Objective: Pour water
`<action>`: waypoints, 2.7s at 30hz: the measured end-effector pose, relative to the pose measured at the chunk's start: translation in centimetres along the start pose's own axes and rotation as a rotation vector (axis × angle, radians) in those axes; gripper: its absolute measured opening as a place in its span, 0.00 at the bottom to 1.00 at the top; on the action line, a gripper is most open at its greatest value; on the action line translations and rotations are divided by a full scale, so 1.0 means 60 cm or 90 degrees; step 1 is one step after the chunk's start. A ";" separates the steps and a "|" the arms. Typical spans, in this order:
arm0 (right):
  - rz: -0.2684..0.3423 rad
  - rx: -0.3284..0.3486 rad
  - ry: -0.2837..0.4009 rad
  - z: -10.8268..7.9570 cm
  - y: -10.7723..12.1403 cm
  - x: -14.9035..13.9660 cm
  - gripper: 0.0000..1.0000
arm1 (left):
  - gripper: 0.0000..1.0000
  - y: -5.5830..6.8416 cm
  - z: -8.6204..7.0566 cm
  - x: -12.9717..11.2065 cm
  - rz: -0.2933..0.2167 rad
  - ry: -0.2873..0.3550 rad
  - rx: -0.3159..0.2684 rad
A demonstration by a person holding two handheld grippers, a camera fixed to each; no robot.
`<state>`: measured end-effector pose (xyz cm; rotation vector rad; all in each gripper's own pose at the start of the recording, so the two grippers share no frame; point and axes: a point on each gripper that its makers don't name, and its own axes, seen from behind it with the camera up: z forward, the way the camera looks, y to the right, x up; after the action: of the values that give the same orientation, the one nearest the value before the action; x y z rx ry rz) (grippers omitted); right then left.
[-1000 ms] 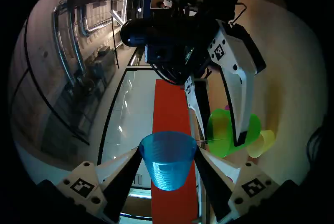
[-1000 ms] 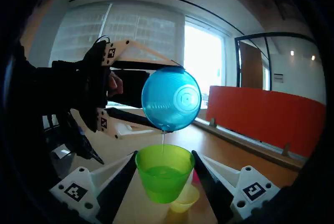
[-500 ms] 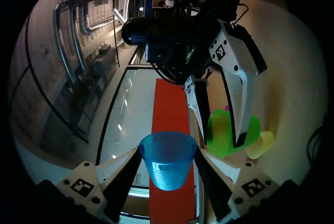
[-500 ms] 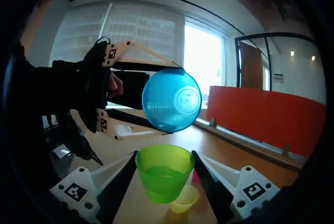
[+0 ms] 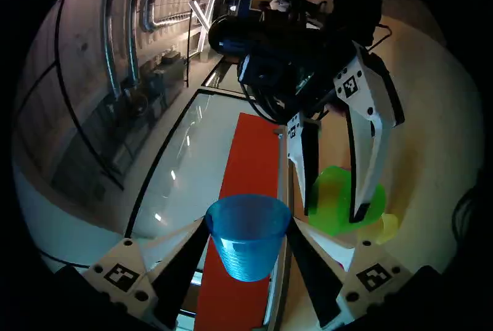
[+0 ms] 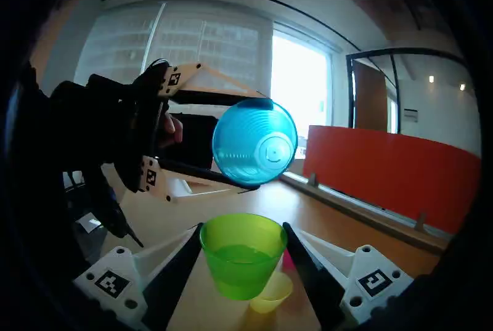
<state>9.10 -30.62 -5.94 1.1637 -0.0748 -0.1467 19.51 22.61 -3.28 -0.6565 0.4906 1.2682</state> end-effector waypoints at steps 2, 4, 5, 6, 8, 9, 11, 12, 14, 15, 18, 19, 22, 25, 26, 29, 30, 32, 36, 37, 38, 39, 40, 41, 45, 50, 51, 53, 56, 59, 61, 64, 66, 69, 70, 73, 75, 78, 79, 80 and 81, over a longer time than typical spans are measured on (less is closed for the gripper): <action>-0.001 0.000 0.000 0.001 -0.001 0.001 0.95 | 0.86 -0.002 0.000 -0.003 -0.011 -0.002 0.002; -0.002 0.000 -0.001 0.001 -0.001 0.001 0.95 | 0.86 -0.002 0.000 -0.006 -0.022 -0.004 0.003; -0.003 0.000 -0.002 0.002 -0.001 0.001 0.95 | 0.86 -0.002 -0.001 -0.006 -0.027 -0.004 0.003; -0.003 0.001 -0.002 0.002 -0.001 0.002 0.95 | 0.86 -0.001 -0.001 -0.007 -0.033 -0.005 0.003; -0.004 0.001 -0.002 0.001 -0.001 0.002 0.95 | 0.86 0.001 0.000 -0.010 -0.047 -0.007 0.003; -0.004 0.001 -0.003 0.001 -0.001 0.002 0.95 | 0.86 0.001 0.000 -0.011 -0.054 -0.008 0.003; -0.004 0.000 -0.004 0.000 0.000 0.002 0.95 | 0.86 0.002 0.001 -0.015 -0.072 -0.011 0.004; -0.004 -0.001 -0.004 -0.001 0.000 0.002 0.95 | 0.86 0.002 0.002 -0.018 -0.081 -0.013 0.005; -0.005 -0.002 -0.005 -0.002 0.001 0.002 0.95 | 0.86 0.002 0.003 -0.024 -0.104 -0.019 0.006; -0.005 -0.002 -0.005 -0.003 0.002 0.002 0.95 | 0.86 0.002 0.004 -0.027 -0.116 -0.021 0.006; -0.006 -0.004 -0.007 -0.005 0.003 0.002 0.95 | 0.86 0.003 0.004 -0.037 -0.163 -0.028 0.005; -0.007 -0.004 -0.007 -0.005 0.003 0.002 0.95 | 0.86 0.003 0.004 -0.039 -0.179 -0.030 0.004; -0.009 -0.005 -0.009 -0.006 0.004 0.003 0.95 | 0.86 0.004 0.003 -0.047 -0.224 -0.037 0.002; -0.011 -0.006 -0.011 -0.007 0.005 0.003 0.95 | 0.86 0.005 0.001 -0.055 -0.273 -0.045 0.002; -0.012 -0.006 -0.012 -0.007 0.005 0.003 0.95 | 0.86 0.006 0.000 -0.057 -0.289 -0.047 0.003; -0.013 -0.007 -0.013 -0.008 0.007 0.005 0.95 | 0.86 0.008 -0.001 -0.064 -0.346 -0.054 0.001; -0.013 -0.007 -0.013 -0.008 0.007 0.005 0.95 | 0.86 0.008 -0.001 -0.066 -0.363 -0.056 0.000; -0.014 -0.007 -0.013 -0.010 0.008 0.005 0.95 | 0.86 0.009 0.000 -0.073 -0.396 -0.060 -0.002; -0.015 -0.006 -0.014 -0.011 0.008 0.006 0.95 | 0.86 0.011 0.000 -0.084 -0.442 -0.067 -0.005; -0.016 -0.007 -0.015 -0.010 0.009 0.006 0.95 | 0.86 0.012 0.000 -0.086 -0.450 -0.069 -0.006; -0.017 -0.007 -0.015 -0.010 0.010 0.006 0.95 | 0.86 0.014 0.000 -0.088 -0.457 -0.070 -0.006; -0.017 -0.007 -0.015 -0.010 0.010 0.006 0.95 | 0.86 0.015 0.001 -0.089 -0.464 -0.072 -0.007; -0.017 -0.008 -0.015 -0.010 0.011 0.006 0.95 | 0.86 0.017 0.001 -0.090 -0.471 -0.072 -0.008; -0.018 -0.008 -0.016 -0.010 0.011 0.006 0.95 | 0.86 0.018 0.002 -0.091 -0.477 -0.073 -0.009; -0.018 -0.009 -0.015 -0.010 0.013 0.008 0.95 | 0.86 0.017 0.003 -0.089 -0.509 -0.070 -0.008; -0.019 -0.009 -0.016 -0.011 0.013 0.009 0.95 | 0.86 0.016 0.002 -0.090 -0.563 -0.067 -0.007; -0.020 -0.009 -0.016 -0.011 0.013 0.009 0.95 | 0.86 0.016 0.001 -0.090 -0.575 -0.066 -0.007; -0.020 -0.009 -0.017 -0.012 0.013 0.009 0.95 | 0.86 0.016 -0.001 -0.091 -0.600 -0.065 -0.007; -0.022 -0.009 -0.019 -0.013 0.012 0.010 0.95 | 0.86 0.020 -0.006 -0.092 -0.641 -0.064 -0.014; -0.023 -0.008 -0.020 -0.014 0.012 0.011 0.95 | 0.86 0.024 -0.011 -0.093 -0.682 -0.062 -0.022; -0.024 -0.008 -0.020 -0.015 0.012 0.012 0.95 | 0.86 0.027 -0.013 -0.092 -0.710 -0.059 -0.028; -0.024 -0.008 -0.022 -0.016 0.012 0.014 0.95 | 0.86 0.031 -0.014 -0.089 -0.750 -0.053 -0.034; -0.024 -0.008 -0.023 -0.016 0.013 0.014 0.95 | 0.86 0.032 -0.014 -0.089 -0.774 -0.049 -0.036; -0.024 -0.008 -0.025 -0.018 0.014 0.013 0.95 | 0.86 0.032 -0.015 -0.094 -0.795 -0.046 -0.034; -0.023 -0.008 -0.026 -0.019 0.014 0.013 0.95 | 0.86 0.032 -0.016 -0.096 -0.797 -0.046 -0.034; -0.022 -0.007 -0.030 -0.021 0.015 0.012 0.95 | 0.86 0.036 -0.018 -0.101 -0.797 -0.049 -0.036; -0.021 -0.007 -0.033 -0.021 0.016 0.011 0.95 | 0.86 0.039 -0.020 -0.103 -0.796 -0.053 -0.038; -0.020 -0.007 -0.038 -0.021 0.016 0.009 0.95 | 0.86 0.047 -0.021 -0.108 -0.799 -0.058 -0.044; -0.019 -0.006 -0.040 -0.021 0.016 0.008 0.95 | 0.86 0.050 -0.022 -0.111 -0.801 -0.061 -0.045; -0.018 -0.006 -0.043 -0.021 0.016 0.007 0.95 | 0.86 0.053 -0.022 -0.114 -0.802 -0.064 -0.046; -0.017 -0.005 -0.045 -0.021 0.016 0.005 0.95 | 0.86 0.056 -0.023 -0.116 -0.803 -0.067 -0.047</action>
<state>9.65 -29.12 -5.54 1.1521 -0.1213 -0.2124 14.59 17.27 -0.22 -0.7554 -0.1064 0.1170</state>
